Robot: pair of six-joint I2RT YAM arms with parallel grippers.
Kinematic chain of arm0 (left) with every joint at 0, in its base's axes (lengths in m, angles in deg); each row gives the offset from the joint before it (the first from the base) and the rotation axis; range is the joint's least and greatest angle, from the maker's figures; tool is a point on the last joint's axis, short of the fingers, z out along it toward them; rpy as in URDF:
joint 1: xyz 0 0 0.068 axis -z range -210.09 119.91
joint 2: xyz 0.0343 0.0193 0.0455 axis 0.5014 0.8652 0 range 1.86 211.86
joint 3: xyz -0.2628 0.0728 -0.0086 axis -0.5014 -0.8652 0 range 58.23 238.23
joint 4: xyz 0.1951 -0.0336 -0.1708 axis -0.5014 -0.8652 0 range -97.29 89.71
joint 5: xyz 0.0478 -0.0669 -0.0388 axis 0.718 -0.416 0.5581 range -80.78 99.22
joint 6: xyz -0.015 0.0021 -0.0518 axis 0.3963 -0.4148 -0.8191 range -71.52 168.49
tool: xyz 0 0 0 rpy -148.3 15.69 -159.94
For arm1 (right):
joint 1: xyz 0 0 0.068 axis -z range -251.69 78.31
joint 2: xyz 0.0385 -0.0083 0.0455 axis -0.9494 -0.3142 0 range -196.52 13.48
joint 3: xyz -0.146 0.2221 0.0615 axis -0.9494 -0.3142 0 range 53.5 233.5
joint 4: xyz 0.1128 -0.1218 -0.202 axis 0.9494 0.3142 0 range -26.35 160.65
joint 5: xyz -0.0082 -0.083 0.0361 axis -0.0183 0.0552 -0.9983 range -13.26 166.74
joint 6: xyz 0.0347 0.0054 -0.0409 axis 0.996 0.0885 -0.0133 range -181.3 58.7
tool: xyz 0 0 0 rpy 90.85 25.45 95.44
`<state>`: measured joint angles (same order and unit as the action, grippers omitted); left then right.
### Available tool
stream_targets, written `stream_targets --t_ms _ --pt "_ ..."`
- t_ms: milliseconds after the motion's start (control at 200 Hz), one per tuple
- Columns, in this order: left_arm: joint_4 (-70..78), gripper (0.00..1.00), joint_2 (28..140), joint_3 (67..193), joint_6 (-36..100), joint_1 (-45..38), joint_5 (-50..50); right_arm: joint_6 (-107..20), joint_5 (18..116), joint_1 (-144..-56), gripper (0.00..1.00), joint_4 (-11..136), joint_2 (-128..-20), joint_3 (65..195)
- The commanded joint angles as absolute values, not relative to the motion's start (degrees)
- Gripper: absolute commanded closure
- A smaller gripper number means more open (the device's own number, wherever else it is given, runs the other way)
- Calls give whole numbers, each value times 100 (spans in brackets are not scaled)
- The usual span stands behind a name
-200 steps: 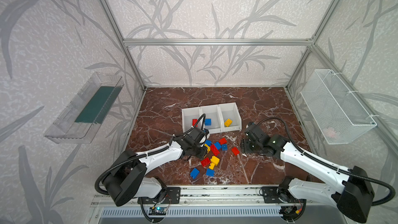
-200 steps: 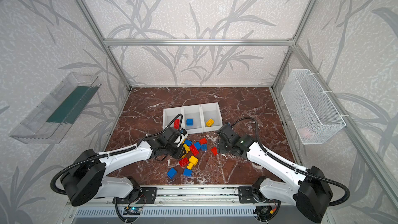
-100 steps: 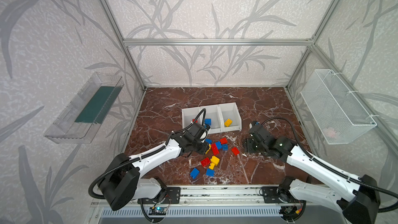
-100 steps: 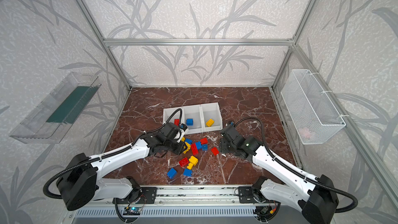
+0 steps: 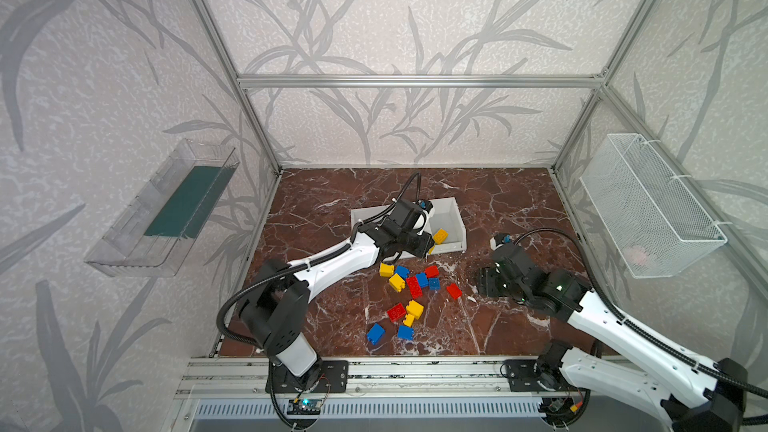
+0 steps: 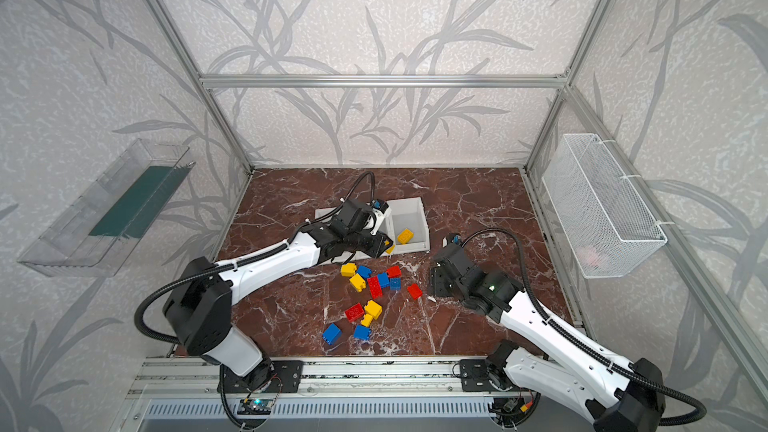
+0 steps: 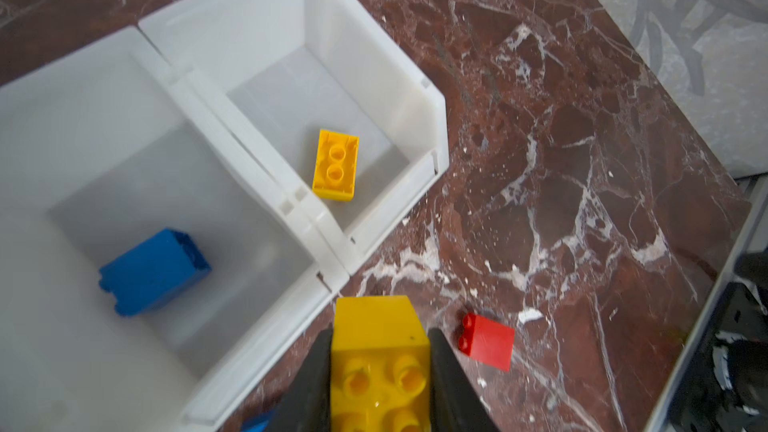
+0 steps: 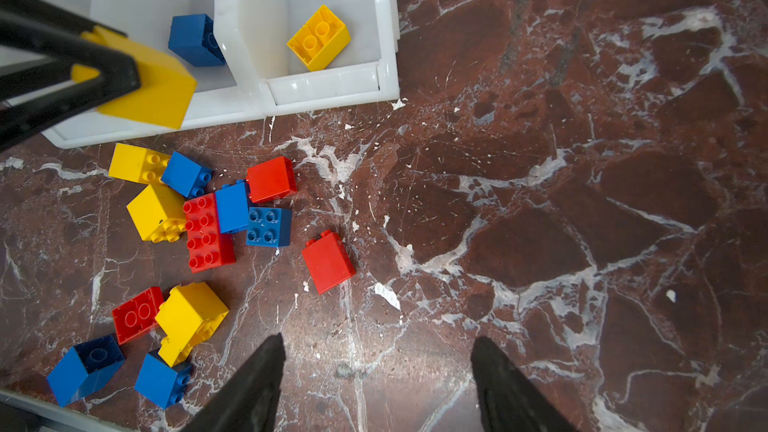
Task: Sort the legos into containers by color
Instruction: 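Carry the yellow brick into the compartment nearest the right arm and release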
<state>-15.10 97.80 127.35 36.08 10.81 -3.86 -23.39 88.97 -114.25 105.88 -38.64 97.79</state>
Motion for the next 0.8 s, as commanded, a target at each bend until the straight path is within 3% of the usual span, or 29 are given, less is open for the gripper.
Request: stream_targets --t_ms 0,485,680,795 --pt "-1487 71 10228 13342 3768 1113 -272 -2296 9032 -11405 28 10879 -3610 9666" --pt "-1662 70 12443 15767 3794 1106 474 -2106 8741 -11405 29 11085 -3181 9424" --pt "-1813 49 12781 16299 3738 1105 538 -2121 8738 -11405 29 11102 -3135 9395" --pt "-1791 44 12681 16274 3716 1104 555 -2143 8798 -11405 29 11085 -3150 9393"
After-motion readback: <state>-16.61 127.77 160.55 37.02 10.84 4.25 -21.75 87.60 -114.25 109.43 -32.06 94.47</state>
